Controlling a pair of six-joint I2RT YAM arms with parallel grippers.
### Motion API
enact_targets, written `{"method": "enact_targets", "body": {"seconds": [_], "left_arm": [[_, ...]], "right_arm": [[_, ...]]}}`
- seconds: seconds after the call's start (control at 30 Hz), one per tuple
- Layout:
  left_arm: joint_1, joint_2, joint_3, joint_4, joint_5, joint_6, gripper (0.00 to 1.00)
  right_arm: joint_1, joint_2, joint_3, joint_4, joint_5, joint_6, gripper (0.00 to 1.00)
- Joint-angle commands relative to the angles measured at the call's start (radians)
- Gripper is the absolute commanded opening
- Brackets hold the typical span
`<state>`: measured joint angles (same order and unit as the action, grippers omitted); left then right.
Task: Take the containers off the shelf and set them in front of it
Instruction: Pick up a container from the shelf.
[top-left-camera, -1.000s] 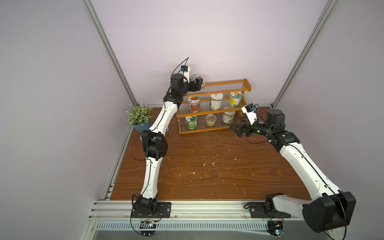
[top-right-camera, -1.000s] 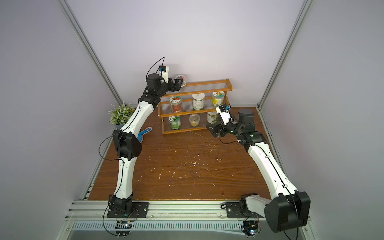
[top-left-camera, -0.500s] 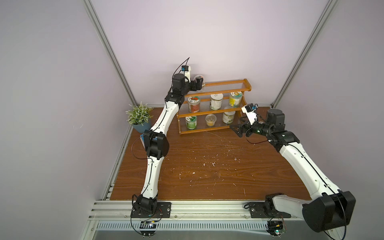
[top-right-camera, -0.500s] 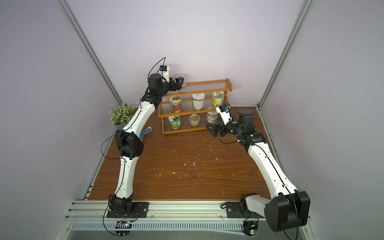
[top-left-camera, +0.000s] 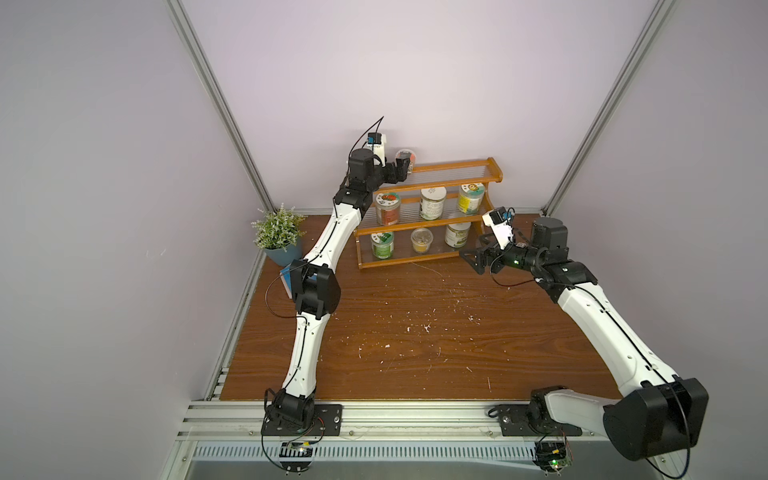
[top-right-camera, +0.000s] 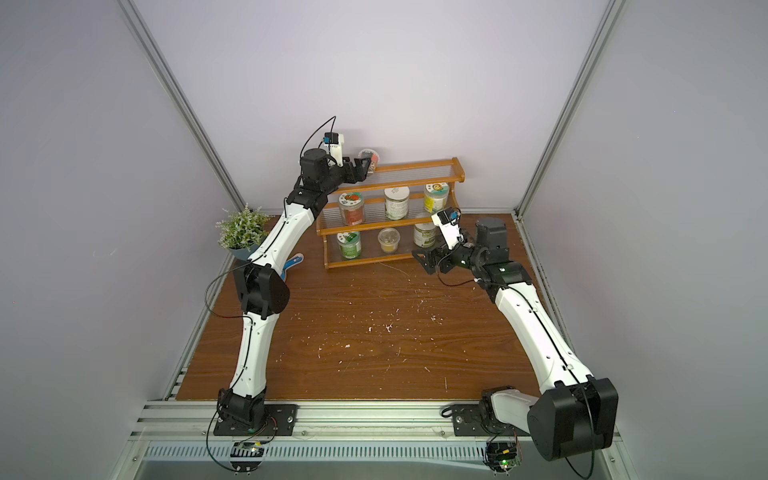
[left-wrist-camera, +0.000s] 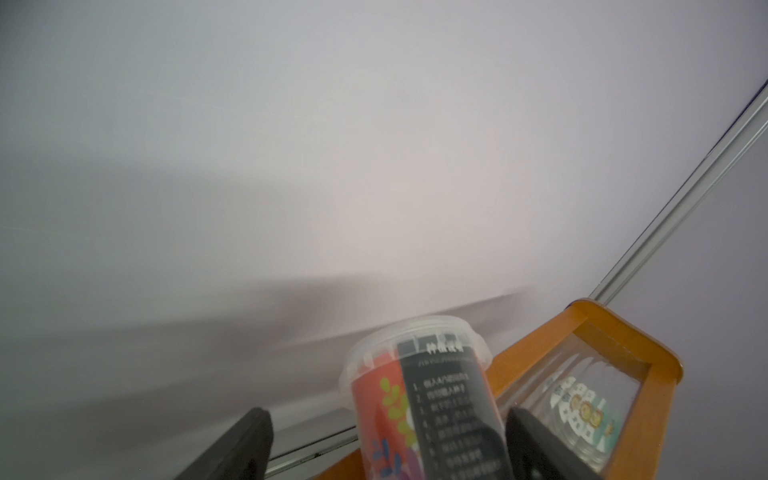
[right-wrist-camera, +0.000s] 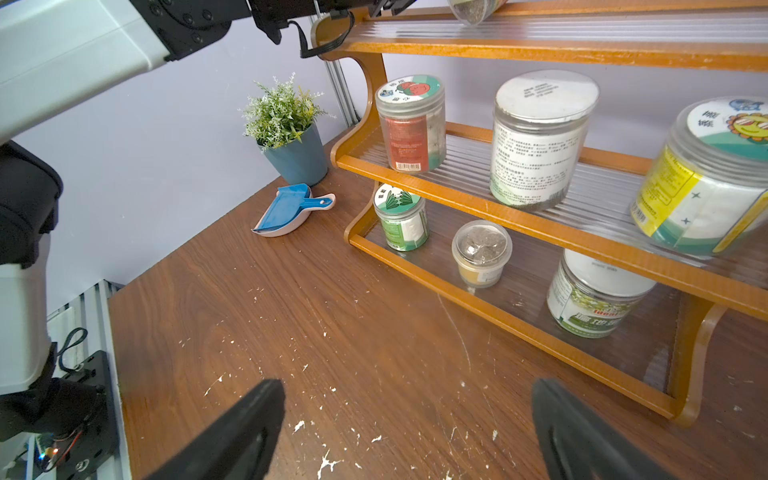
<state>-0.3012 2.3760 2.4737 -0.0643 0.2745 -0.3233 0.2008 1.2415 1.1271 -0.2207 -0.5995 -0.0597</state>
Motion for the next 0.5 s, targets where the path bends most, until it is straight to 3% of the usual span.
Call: {"method": "enact_targets", "body": {"seconds": [0.0, 0.47], "left_arm": [[-0.009, 0.029, 0.016, -0.051, 0.034, 0.042, 0.87], [-0.020, 0.043, 0.017, -0.023, 0.138, 0.104, 0.80]], "right_arm": [[-0.006, 0.002, 0.020, 0.033, -0.011, 0.008, 0.99], [-0.010, 0.008, 0.027, 0.032, -0.020, 0.009, 0.99]]}}
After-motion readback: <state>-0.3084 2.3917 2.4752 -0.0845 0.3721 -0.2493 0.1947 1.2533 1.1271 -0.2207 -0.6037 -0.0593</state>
